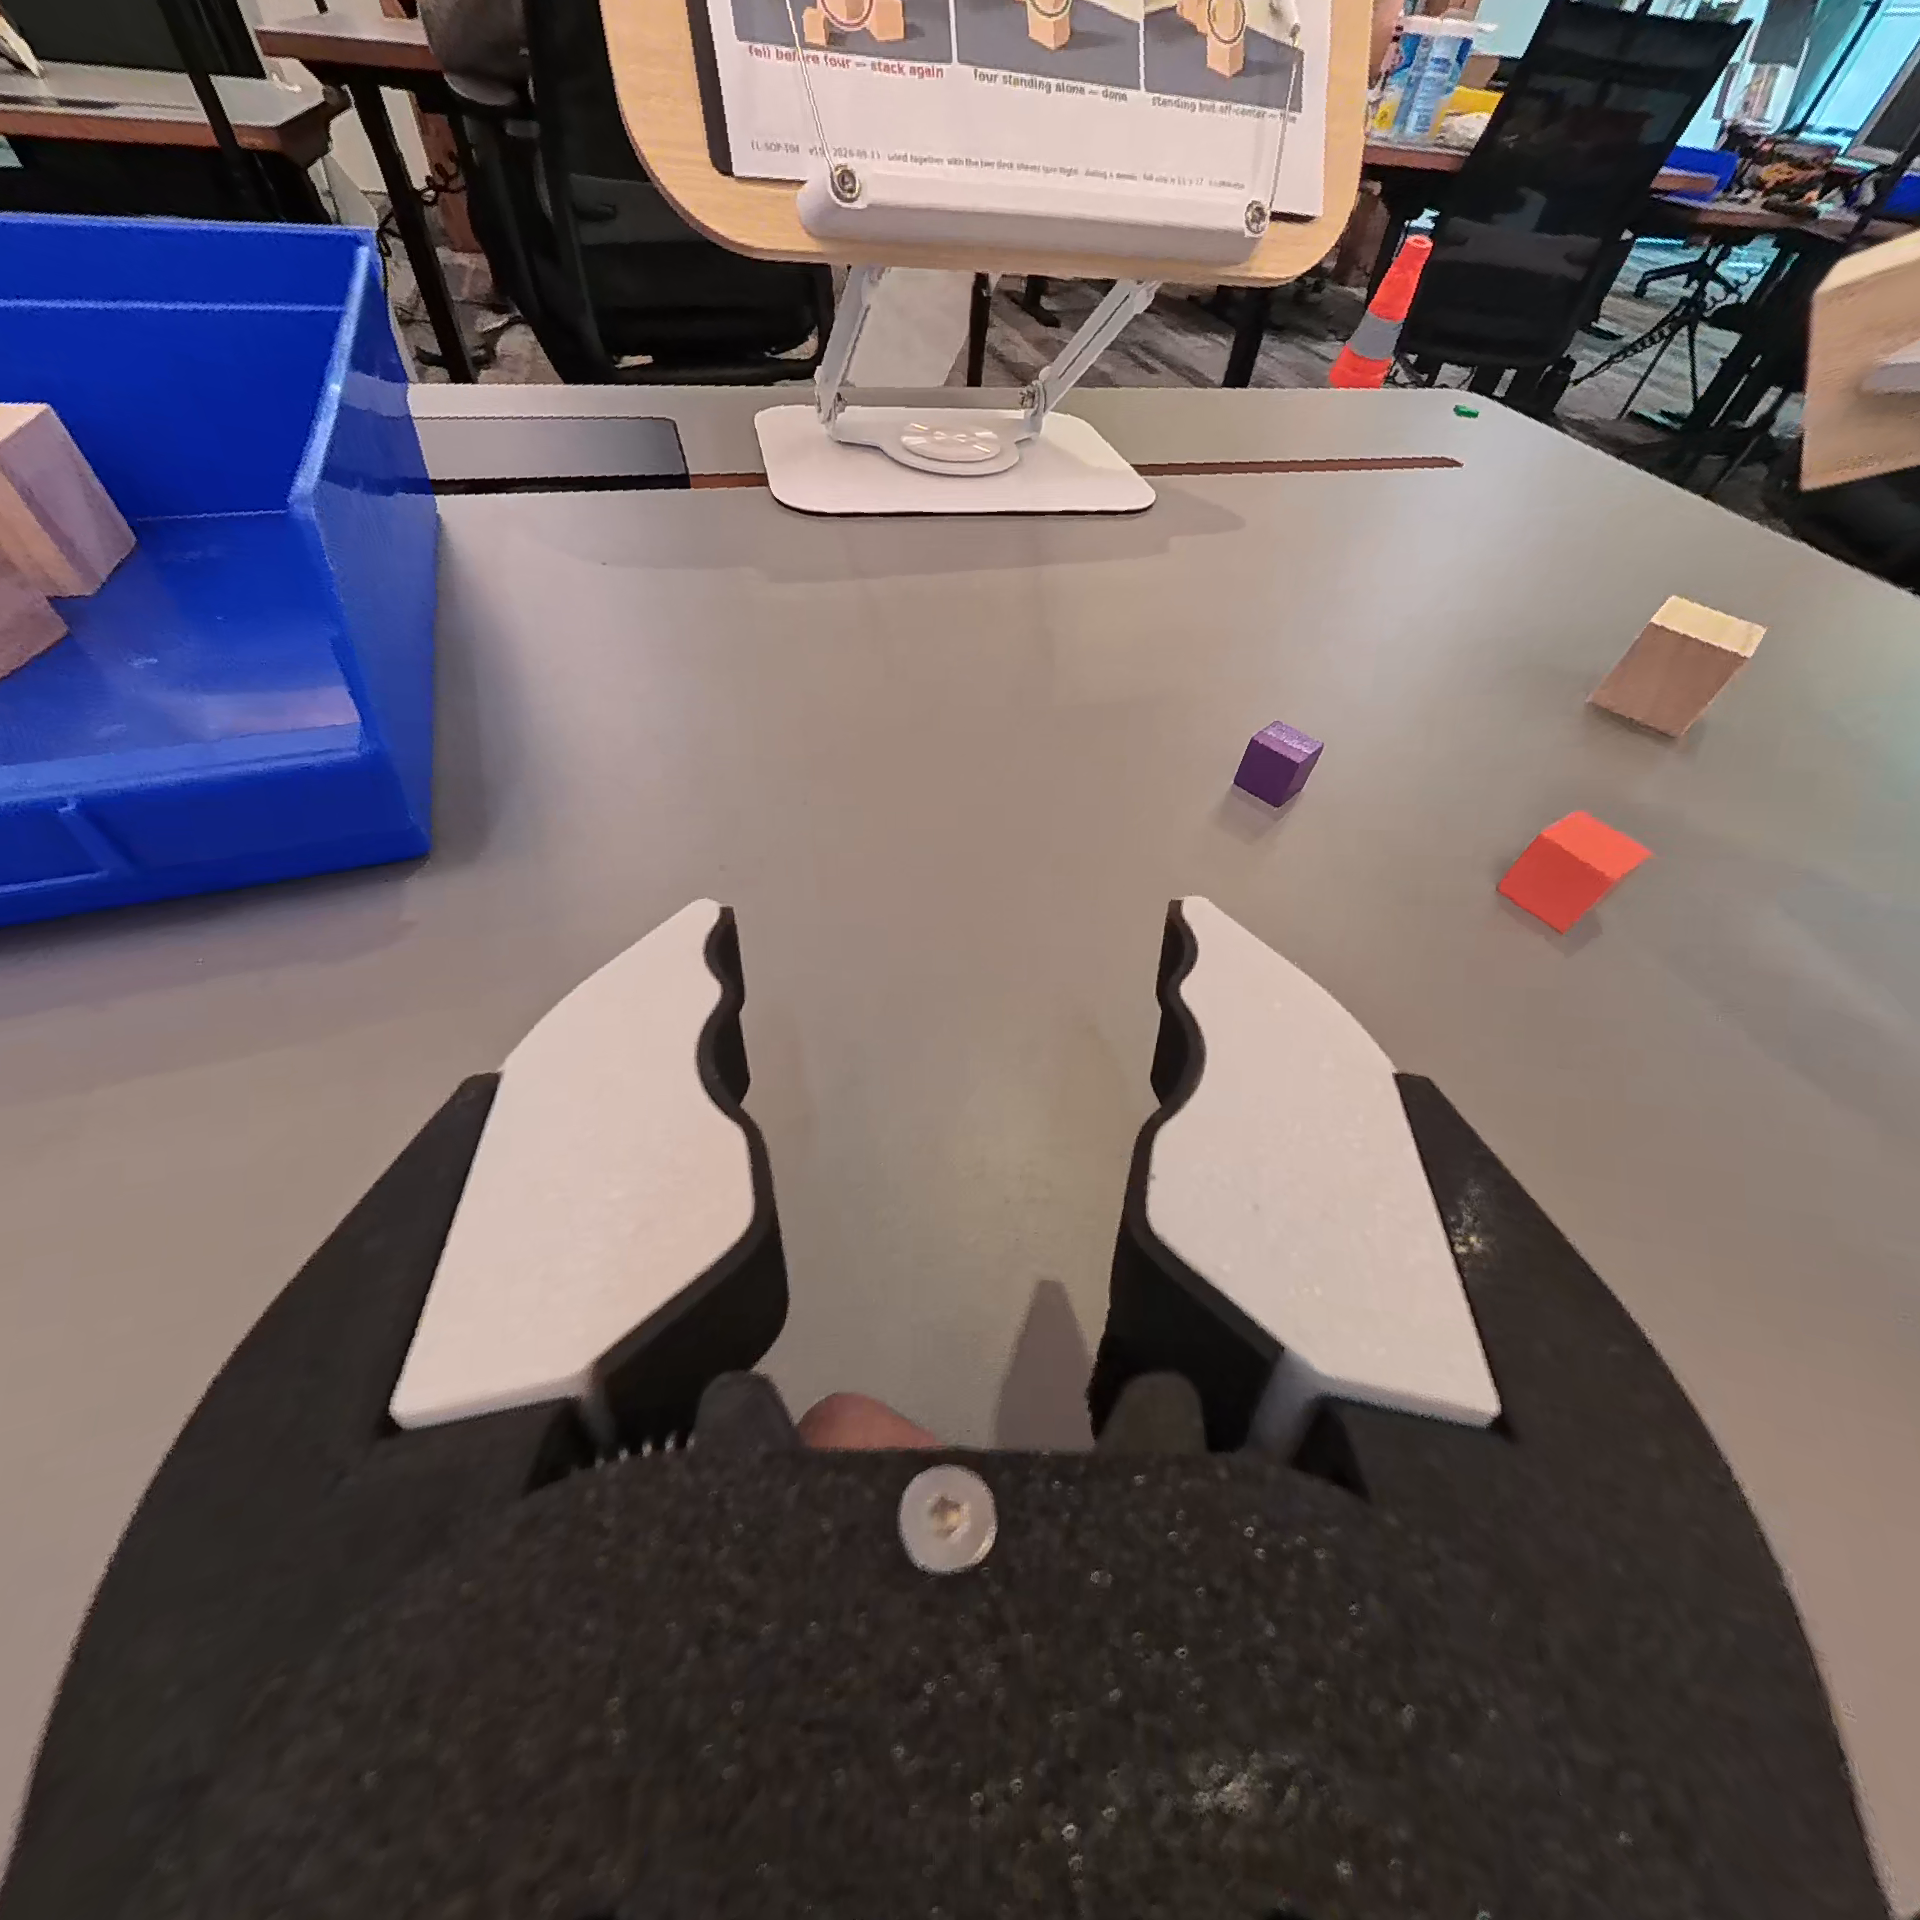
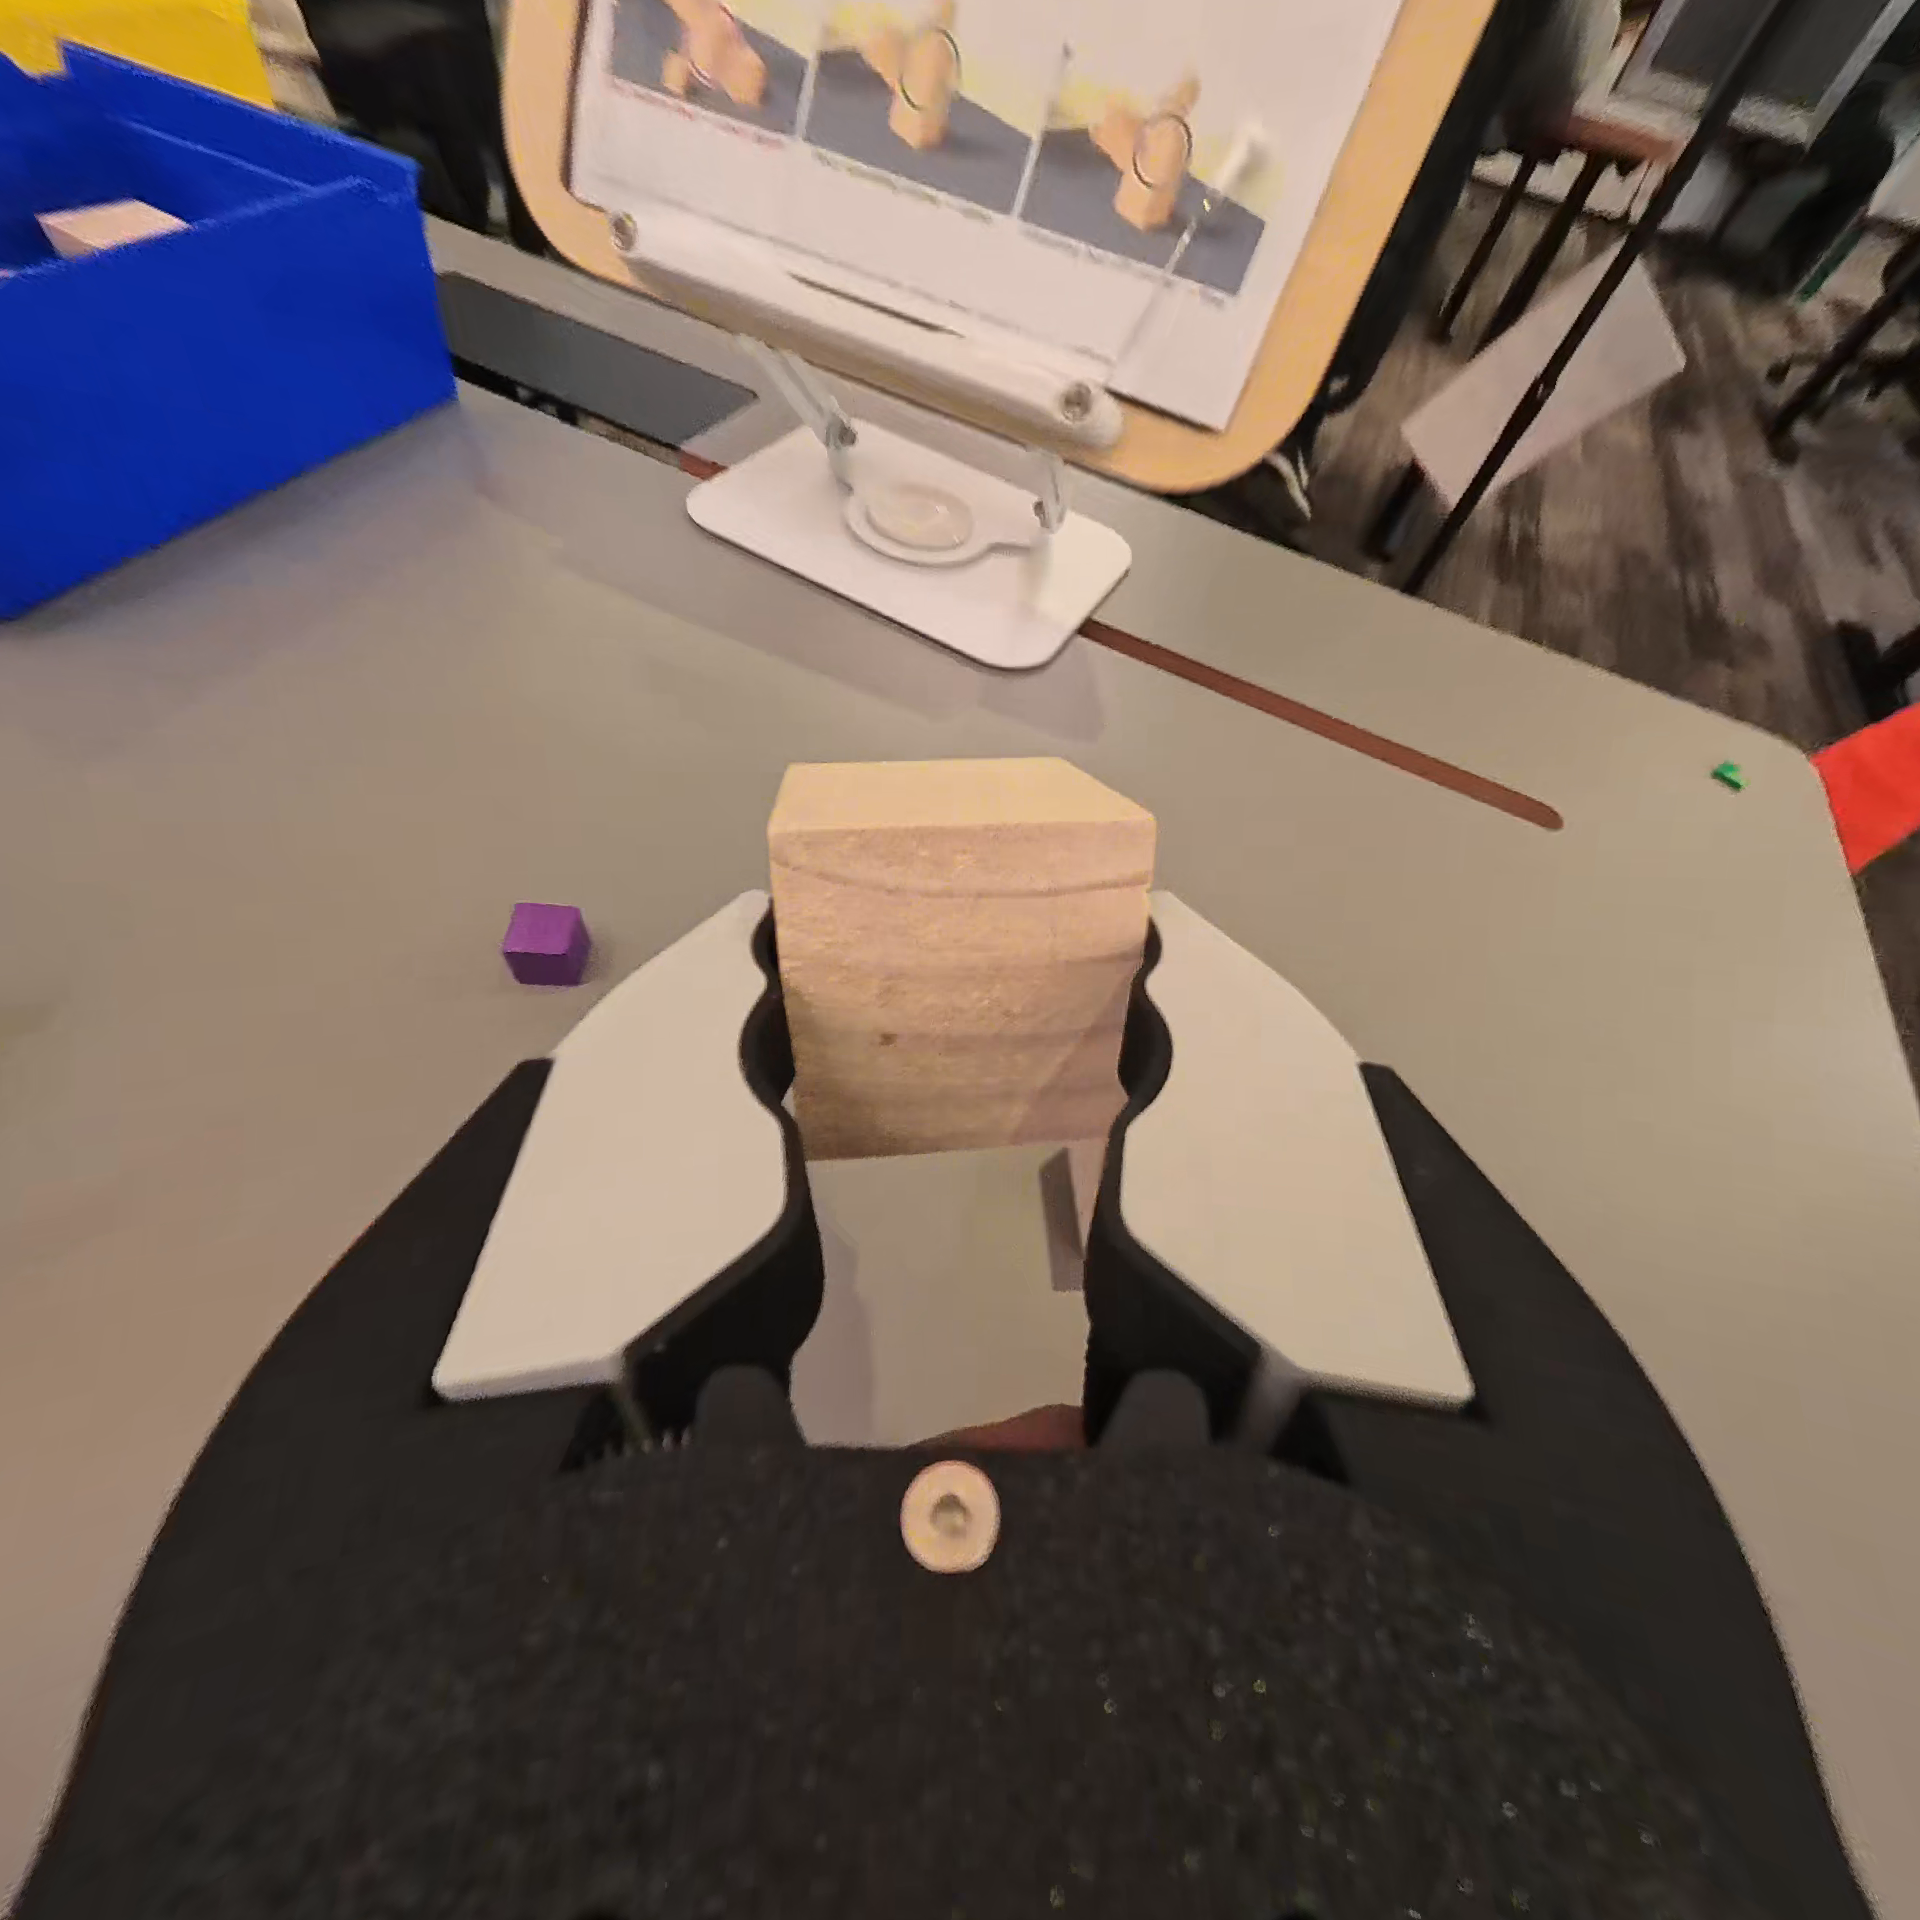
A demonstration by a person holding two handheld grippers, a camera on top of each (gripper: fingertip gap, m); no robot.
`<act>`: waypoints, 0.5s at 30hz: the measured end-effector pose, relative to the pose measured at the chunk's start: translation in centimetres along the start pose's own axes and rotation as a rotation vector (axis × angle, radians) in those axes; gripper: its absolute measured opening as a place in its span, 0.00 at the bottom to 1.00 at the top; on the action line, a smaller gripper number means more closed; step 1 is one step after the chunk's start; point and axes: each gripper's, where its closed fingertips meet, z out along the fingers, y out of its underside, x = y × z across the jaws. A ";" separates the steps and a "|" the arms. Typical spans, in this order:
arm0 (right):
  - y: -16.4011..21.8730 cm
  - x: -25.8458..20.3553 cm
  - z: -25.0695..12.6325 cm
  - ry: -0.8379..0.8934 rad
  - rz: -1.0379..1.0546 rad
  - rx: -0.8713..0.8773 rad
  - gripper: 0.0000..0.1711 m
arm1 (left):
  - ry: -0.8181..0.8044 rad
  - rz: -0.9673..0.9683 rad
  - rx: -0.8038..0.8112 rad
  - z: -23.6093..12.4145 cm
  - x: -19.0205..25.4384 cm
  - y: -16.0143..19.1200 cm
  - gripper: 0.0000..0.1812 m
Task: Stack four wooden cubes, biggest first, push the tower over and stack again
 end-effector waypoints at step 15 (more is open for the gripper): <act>-0.9 -6.0 7.1 -0.331 -0.345 -0.159 0.36 | -0.040 0.052 -0.012 0.1 -0.1 0.2 0.42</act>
